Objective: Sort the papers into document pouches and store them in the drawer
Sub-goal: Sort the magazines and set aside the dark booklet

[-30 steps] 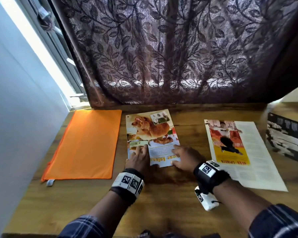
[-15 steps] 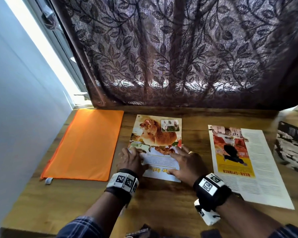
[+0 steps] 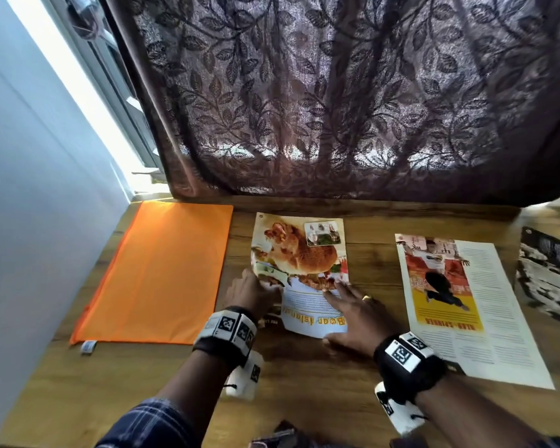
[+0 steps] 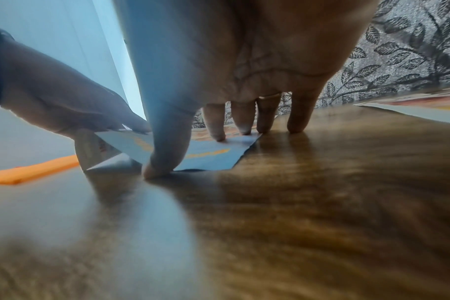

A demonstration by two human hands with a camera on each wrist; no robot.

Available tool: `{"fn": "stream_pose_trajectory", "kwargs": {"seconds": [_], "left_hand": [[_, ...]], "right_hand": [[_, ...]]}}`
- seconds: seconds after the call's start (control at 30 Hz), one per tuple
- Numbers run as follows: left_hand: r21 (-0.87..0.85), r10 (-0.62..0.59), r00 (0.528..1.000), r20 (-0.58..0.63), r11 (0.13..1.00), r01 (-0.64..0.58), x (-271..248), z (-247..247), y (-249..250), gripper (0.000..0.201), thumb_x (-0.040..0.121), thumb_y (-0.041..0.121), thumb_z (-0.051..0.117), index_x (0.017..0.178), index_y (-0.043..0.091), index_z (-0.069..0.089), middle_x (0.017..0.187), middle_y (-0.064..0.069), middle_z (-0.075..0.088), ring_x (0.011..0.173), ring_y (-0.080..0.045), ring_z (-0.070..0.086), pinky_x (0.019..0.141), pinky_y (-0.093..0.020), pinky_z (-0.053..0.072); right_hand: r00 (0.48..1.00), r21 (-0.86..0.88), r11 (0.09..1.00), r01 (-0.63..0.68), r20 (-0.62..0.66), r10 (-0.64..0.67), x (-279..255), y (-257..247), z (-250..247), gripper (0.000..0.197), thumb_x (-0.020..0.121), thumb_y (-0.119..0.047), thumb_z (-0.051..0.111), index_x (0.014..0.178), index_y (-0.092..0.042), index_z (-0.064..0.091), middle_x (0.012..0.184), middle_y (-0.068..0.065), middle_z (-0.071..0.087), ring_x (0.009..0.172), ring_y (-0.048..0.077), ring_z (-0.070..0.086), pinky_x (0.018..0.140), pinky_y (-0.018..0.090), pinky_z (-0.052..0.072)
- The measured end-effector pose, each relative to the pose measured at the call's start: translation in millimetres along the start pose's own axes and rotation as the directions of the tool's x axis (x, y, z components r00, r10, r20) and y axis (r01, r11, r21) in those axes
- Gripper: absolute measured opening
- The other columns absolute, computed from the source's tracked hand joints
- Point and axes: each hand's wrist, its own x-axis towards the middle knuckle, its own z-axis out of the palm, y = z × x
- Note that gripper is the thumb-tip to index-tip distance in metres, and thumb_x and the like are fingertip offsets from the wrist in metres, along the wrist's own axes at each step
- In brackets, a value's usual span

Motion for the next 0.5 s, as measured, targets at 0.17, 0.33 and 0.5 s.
{"fn": "stream_pose_trajectory", "kwargs": {"seconds": [0.17, 0.33, 0.5], "left_hand": [[-0.364, 0.035, 0.999, 0.02, 0.931, -0.025, 21.8, -3.9, -10.0, 0.059, 0.062, 0.051, 0.079, 0.1, 0.016, 0.051, 0.099, -0.013, 0.069, 0.083, -0.032, 0.07, 0.072, -0.053, 0.06], [-0.519, 0.123, 0.992, 0.007, 0.849, -0.102, 29.2, -13.2, -14.3, 0.039, 0.077, 0.002, 0.072, 0.109, 0.019, 0.056, 0.108, -0.015, 0.069, 0.094, -0.033, 0.069, 0.082, -0.053, 0.059], [-0.57, 0.225, 0.974, -0.015, 0.799, -0.194, 19.4, -20.3, -14.1, 0.04, 0.088, -0.014, 0.058, 0.114, 0.015, 0.054, 0.095, -0.014, 0.07, 0.077, -0.023, 0.068, 0.064, -0.032, 0.055]], "right_hand": [[1.0, 0.02, 1.0, 0.011, -0.003, -0.01, -5.3, 1.1, 4.2, 0.097, 0.074, -0.077, 0.059, 0.154, -0.044, 0.017, 0.167, -0.004, 0.0, 0.154, 0.019, 0.005, 0.12, 0.046, 0.018], [0.997, 0.199, 0.979, 0.053, -0.058, -0.042, -17.4, 7.2, -3.2, 0.069, 0.084, -0.059, 0.065, 0.146, -0.037, 0.045, 0.163, -0.008, 0.022, 0.151, 0.012, 0.018, 0.121, 0.033, 0.024], [0.984, 0.338, 0.941, -0.022, -0.161, 0.081, -22.2, 16.7, -11.4, 0.045, 0.091, -0.04, 0.066, 0.134, -0.03, 0.061, 0.146, -0.006, 0.054, 0.134, 0.013, 0.048, 0.111, 0.031, 0.04]]}}
